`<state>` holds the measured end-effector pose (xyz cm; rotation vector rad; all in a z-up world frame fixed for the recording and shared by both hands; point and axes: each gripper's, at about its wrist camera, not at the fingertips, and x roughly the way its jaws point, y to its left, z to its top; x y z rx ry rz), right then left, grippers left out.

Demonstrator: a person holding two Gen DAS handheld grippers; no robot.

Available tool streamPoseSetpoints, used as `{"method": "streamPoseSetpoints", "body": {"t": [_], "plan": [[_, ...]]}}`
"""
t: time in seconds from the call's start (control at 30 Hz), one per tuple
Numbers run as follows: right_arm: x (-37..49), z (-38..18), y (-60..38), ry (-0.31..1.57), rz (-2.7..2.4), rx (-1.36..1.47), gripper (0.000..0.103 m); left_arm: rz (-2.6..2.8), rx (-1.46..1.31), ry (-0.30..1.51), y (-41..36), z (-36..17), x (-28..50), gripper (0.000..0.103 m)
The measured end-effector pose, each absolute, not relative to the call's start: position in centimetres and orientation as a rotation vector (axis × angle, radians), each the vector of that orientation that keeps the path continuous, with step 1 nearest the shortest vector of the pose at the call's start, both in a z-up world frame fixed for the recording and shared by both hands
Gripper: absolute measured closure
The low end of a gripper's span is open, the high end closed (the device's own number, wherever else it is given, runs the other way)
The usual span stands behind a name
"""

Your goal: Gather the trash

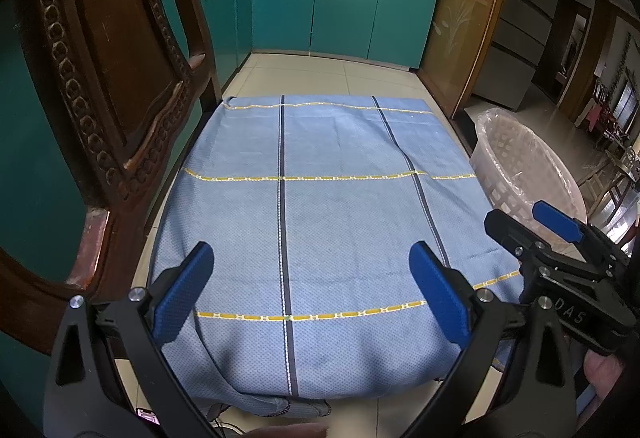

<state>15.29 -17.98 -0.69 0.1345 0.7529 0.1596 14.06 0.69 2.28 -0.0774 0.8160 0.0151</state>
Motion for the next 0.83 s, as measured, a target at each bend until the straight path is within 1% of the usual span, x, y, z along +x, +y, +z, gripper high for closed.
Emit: {"method": "streamPoseSetpoints", "body": {"t": [0.43,0.83], "plan": [[15.28,-0.77,-17.95,0.754,0.162,0.132,0.019,0.019,-0.063,0.79,0.37,2.36,13.68,0.005],[15.19,-0.72,-18.02,0.756,0.166,0.127,0.019,0.03,-0.095,0.817,0.98,1.98,14.21,0.004]]}}
